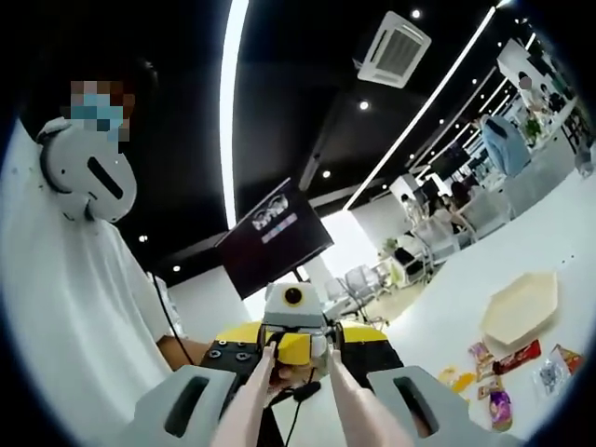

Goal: Place the target food into the container with the food tongs after gripping and lifting it, then release it inside without dropping or visibly crushing the food.

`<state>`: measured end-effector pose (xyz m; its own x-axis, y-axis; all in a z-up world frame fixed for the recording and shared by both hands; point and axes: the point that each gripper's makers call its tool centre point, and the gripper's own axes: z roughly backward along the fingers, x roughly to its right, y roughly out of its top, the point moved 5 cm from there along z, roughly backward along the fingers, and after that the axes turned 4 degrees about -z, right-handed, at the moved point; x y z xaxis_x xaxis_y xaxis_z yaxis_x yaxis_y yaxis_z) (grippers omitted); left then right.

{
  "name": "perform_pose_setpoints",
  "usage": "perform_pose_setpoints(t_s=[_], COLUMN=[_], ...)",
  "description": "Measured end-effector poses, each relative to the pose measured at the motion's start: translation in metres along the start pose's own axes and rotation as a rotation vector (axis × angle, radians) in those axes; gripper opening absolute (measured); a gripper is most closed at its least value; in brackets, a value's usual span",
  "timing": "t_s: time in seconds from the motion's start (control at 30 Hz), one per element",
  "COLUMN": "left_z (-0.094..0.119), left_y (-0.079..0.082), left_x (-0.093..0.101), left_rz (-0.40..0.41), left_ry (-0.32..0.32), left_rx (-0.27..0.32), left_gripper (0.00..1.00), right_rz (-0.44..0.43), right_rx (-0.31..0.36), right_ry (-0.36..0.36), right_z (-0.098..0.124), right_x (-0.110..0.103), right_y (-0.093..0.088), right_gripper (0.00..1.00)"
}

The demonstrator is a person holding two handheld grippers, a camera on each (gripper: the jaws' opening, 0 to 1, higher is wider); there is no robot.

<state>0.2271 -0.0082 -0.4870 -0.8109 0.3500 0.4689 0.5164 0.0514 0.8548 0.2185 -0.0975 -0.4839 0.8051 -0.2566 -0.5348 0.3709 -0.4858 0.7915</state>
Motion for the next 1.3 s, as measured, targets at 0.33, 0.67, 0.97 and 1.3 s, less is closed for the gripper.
perform_pose_setpoints(t_s=[0.33,0.67,0.97,1.3], left_z=[-0.010,0.018,0.049,0.044], left_y=[-0.003,-0.008,-0.005,-0.011], left_x=[0.000,-0.023,-0.025,-0.021], left_rz=[-0.035,-0.128,-0.236,-0.311], left_ry=[-0.001,0.272,0.506,0.821], left_rx=[0.034,-0.036,0.025,0.108], left_gripper=[0.01,0.00,0.01,0.25], right_rz=[0.009,0.185,0.272,0.312], right_rx=[0.010,-0.049,-0.210,-0.275], right_ry=[-0.010,-0.215,-0.484,-0.484], right_z=[0.006,0.018,0.045,0.063], right_x=[-0.001,0.024,0.064,0.091], right_y=[0.002,0.001,-0.011,-0.005], right_gripper=[0.29,0.28,0.18,0.26])
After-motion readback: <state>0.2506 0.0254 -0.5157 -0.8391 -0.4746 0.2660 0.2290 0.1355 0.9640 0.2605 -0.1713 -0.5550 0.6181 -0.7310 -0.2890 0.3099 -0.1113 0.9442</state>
